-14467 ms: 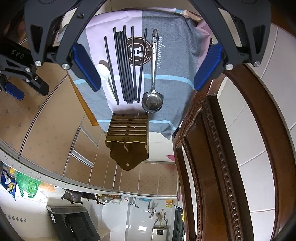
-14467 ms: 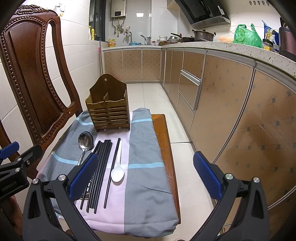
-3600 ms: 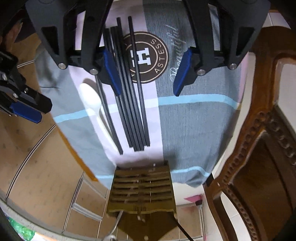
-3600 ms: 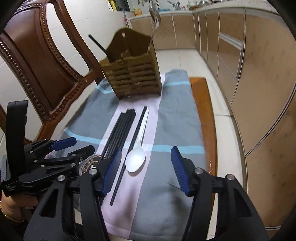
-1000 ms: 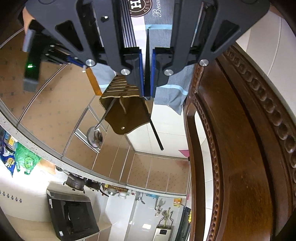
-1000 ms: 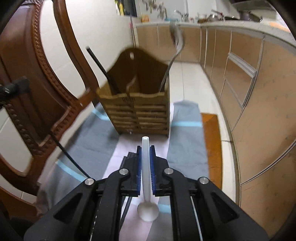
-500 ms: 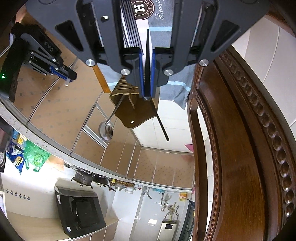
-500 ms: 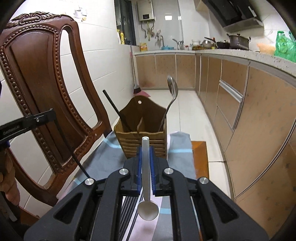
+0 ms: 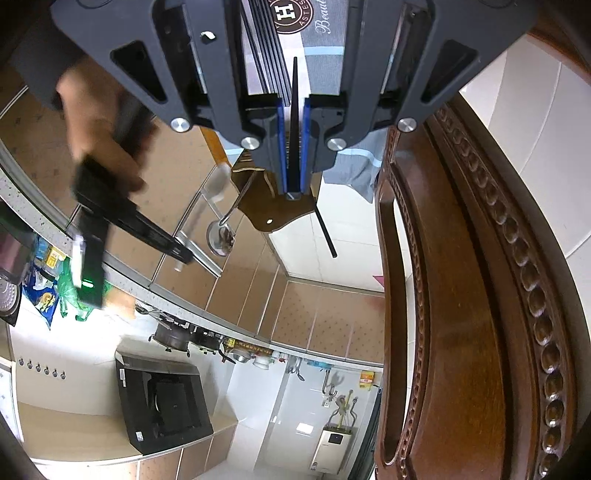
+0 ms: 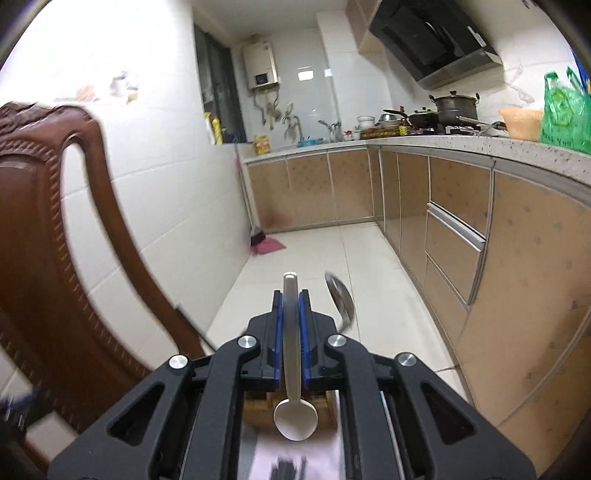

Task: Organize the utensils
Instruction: 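Place the white spoon into the holder with the right tool while the left carries the chopstick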

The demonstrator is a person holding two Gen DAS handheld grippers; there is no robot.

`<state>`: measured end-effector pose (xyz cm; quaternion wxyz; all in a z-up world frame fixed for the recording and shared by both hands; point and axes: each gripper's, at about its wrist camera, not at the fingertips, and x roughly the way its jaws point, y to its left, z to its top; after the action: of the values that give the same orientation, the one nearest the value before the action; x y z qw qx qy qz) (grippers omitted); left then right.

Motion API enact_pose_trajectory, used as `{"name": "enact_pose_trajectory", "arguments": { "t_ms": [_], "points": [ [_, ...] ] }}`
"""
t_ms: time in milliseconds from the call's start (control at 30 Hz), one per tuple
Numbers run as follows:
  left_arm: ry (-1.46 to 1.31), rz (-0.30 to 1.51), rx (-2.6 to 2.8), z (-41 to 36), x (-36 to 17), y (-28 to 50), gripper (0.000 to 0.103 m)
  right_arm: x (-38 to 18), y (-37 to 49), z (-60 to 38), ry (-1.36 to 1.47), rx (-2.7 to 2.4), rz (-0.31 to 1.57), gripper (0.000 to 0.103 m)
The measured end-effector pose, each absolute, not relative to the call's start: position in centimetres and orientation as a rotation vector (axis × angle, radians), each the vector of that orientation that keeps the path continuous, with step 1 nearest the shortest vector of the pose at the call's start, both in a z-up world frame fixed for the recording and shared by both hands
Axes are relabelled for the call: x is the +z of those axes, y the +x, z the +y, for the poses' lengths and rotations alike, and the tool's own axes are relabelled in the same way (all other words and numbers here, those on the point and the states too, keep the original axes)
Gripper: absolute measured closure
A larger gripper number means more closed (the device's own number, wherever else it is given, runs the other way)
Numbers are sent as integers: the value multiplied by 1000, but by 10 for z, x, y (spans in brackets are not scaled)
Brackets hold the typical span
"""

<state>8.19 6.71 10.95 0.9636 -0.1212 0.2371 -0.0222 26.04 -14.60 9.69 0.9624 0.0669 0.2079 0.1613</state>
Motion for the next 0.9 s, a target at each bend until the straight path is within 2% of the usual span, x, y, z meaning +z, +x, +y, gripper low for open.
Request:
{"name": "enact_pose_trajectory", "arguments": {
  "t_ms": [333,400,467,533,633,700,800,900],
  "points": [
    [-273,491,-28,78,105,91,96,37,309,-120,159,300,426,92],
    [-274,496,-24,77,104,93,96,29,301,-129,164,299,439,83],
    [-271,500,-19,75,103,94,96,26,283,-147,199,304,435,47],
    [-266,503,-16,74,103,96,96,25,258,-174,277,306,411,34],
    [-259,506,-3,71,101,98,96,21,209,-220,345,332,417,31],
    [-261,511,6,69,98,100,96,14,180,-246,393,289,434,24],
    [-261,516,22,66,94,103,96,0,156,-271,481,306,511,23],
    [-265,515,30,62,95,107,96,-4,148,-272,407,303,526,23]
  ]
}}
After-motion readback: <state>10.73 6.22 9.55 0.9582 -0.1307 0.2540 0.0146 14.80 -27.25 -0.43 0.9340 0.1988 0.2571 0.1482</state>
